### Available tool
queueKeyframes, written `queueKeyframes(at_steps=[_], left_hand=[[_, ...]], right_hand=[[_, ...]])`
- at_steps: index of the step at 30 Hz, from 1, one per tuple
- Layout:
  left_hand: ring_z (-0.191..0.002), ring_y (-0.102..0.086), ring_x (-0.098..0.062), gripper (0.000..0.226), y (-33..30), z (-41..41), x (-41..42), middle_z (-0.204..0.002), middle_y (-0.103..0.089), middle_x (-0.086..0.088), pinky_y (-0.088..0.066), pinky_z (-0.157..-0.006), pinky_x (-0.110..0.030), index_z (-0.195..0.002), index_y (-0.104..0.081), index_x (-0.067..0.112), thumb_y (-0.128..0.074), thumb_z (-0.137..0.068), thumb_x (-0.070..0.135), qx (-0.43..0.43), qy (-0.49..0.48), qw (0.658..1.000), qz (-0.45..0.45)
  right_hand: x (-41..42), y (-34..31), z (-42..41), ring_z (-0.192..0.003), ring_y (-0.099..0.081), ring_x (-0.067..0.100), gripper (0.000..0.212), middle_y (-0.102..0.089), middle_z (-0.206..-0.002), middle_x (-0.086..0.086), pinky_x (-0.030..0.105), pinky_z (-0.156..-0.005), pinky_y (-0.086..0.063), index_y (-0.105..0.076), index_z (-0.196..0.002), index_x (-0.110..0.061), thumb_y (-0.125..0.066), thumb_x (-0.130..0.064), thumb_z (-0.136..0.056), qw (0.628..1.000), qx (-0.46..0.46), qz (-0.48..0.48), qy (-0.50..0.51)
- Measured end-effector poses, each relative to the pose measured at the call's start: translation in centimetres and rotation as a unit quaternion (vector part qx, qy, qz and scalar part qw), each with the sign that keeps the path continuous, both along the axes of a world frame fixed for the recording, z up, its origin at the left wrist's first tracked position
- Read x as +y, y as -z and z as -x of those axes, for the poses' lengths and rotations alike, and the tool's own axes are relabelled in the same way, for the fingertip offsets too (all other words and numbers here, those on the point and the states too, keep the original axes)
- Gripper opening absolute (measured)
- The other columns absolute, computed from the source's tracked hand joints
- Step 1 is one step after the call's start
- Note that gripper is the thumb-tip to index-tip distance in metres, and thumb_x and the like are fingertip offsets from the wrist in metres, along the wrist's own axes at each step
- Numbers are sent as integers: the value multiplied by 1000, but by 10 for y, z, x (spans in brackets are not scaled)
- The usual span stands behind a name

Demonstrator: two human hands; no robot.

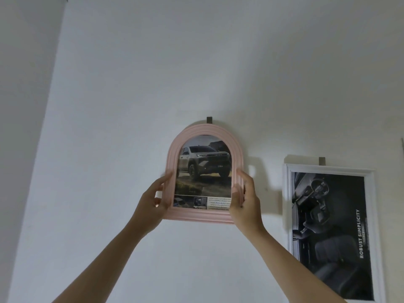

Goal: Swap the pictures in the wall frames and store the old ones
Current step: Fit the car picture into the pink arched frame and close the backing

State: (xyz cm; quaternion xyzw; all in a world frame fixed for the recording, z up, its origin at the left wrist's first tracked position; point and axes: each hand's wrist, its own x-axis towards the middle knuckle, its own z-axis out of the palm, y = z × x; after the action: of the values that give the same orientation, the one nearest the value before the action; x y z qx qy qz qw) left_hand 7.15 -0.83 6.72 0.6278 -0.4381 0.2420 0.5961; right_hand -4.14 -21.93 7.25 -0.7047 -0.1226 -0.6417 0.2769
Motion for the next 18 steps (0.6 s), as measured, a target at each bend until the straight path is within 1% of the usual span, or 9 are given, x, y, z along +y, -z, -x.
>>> queueKeyframes(at_steps=[2, 3, 5, 7, 8, 10, 13, 15, 18], left_hand=[[-95, -56, -22, 64, 1, -3, 0, -125, -50, -4, -52, -57, -16, -133, -43, 37, -46, -88, -8, -16, -18, 1000, -5], [-96, -56, -20, 64, 2, -4, 0, -127, -50, -4, -54, -60, -18, -134, -43, 36, -46, -88, -8, -24, -24, 999, -8], [-101, -56, -16, 64, 5, -5, -2, -130, -48, -1, -57, -69, -25, -137, -40, 35, -47, -89, -7, -43, -35, 998, -15], [-108, -53, -16, 66, 8, -7, -6, -128, -47, 1, -57, -79, -29, -139, -36, 37, -46, -90, -7, -58, -55, 997, -21], [-109, -51, -16, 69, 10, -9, -8, -125, -46, 0, -56, -80, -27, -139, -35, 39, -46, -89, -7, -58, -67, 996, -21], [-105, -51, -12, 71, 13, -11, -11, -117, -42, -2, -54, -76, -17, -138, -33, 45, -47, -89, -5, -48, -83, 995, -23], [-105, -48, -13, 68, 14, -14, -14, -114, -40, -3, -50, -73, -11, -139, -32, 43, -49, -90, -2, -46, -97, 994, -23], [-105, -47, -14, 65, 15, -13, -15, -114, -41, -3, -52, -75, -13, -140, -34, 40, -51, -91, 1, -58, -109, 992, -17], [-105, -47, -17, 66, 17, -12, -16, -115, -42, -4, -55, -82, -25, -138, -36, 38, -55, -88, -1, -66, -109, 992, -11]], right_hand=[[0, 2, -2, -101, -52, 21, 43, -48, -116, -37, 4, -77, -42, -40, -135, -13, -45, 0, -94, 1000, -2, 4, 1], [1, 4, -3, -104, -55, 18, 44, -48, -122, -32, 5, -84, -41, -39, -137, -10, -45, -1, -95, 1000, 3, 3, 6], [1, 7, -4, -106, -57, 8, 45, -52, -124, -7, 8, -92, -41, -40, -138, -12, -47, -2, -94, 999, 5, -10, 30], [3, 12, -6, -84, -55, 8, 46, -47, -107, 5, 6, -85, -41, -45, -135, -12, -52, -2, -91, 997, -14, -35, 62], [5, 13, -6, -78, -53, 9, 46, -43, -103, 7, 4, -83, -40, -48, -134, -11, -54, -1, -89, 996, -25, -42, 74], [7, 16, -6, -76, -51, 12, 47, -41, -100, 8, 2, -82, -38, -50, -133, -7, -57, 2, -87, 994, -41, -41, 94], [8, 17, -6, -82, -52, 22, 49, -42, -95, 8, 10, -85, -39, -51, -131, -7, -61, 2, -84, 991, -42, -36, 119], [8, 16, -5, -83, -52, 25, 52, -42, -94, 8, 14, -86, -39, -51, -132, -8, -62, 3, -82, 991, -35, -43, 122], [9, 15, -4, -84, -51, 25, 56, -39, -97, 7, 12, -88, -36, -50, -133, -8, -62, 6, -79, 991, -30, -50, 117]])
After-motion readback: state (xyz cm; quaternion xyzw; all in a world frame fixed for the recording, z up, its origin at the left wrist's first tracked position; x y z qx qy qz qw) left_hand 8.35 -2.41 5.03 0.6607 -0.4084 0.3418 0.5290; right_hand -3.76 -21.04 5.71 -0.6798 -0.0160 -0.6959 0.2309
